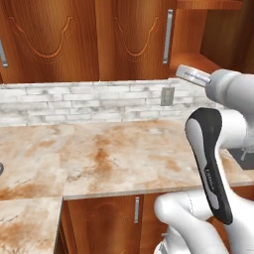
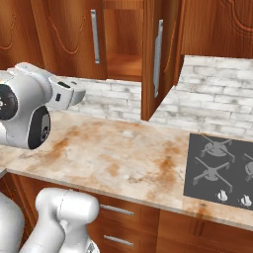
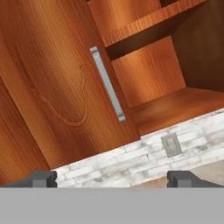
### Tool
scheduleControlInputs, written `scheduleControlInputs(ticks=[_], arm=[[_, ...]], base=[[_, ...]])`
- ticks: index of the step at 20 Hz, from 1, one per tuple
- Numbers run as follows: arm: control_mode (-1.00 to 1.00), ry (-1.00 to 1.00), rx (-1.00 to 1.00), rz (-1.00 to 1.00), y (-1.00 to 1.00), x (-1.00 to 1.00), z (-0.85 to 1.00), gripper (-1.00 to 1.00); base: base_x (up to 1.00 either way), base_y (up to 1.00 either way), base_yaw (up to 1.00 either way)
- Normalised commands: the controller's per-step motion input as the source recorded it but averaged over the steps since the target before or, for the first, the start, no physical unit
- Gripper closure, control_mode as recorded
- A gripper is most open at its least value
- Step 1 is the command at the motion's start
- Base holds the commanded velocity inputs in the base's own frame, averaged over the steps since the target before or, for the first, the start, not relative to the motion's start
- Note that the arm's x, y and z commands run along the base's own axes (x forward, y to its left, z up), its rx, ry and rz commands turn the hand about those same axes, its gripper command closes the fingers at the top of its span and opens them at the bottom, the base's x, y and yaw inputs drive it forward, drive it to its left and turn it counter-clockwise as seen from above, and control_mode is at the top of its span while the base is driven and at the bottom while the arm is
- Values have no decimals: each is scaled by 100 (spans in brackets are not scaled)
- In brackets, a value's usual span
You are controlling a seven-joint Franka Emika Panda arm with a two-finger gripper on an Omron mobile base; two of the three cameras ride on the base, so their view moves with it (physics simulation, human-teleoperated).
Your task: Pick the avocado and bread from the counter and place them on the plate. Then pick the jam from the cabinet and place it next to the plate. Lastly close the cabinet door.
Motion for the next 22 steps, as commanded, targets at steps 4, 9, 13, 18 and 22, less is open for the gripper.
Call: scheduleControlInputs(ticks=[4,9,13,18,22], arm=[[-100,0,0,0,0,-98,0,-100],[-100,0,2,0,0,-94,0,-100],[-100,0,8,0,-5,-77,0,-100],[-100,0,23,0,-24,-43,0,-100],[-100,2,41,0,-39,-20,0,-100]], base=[[0,0,0],[0,0,0],[0,0,0],[0,0,0],[0,0,0]])
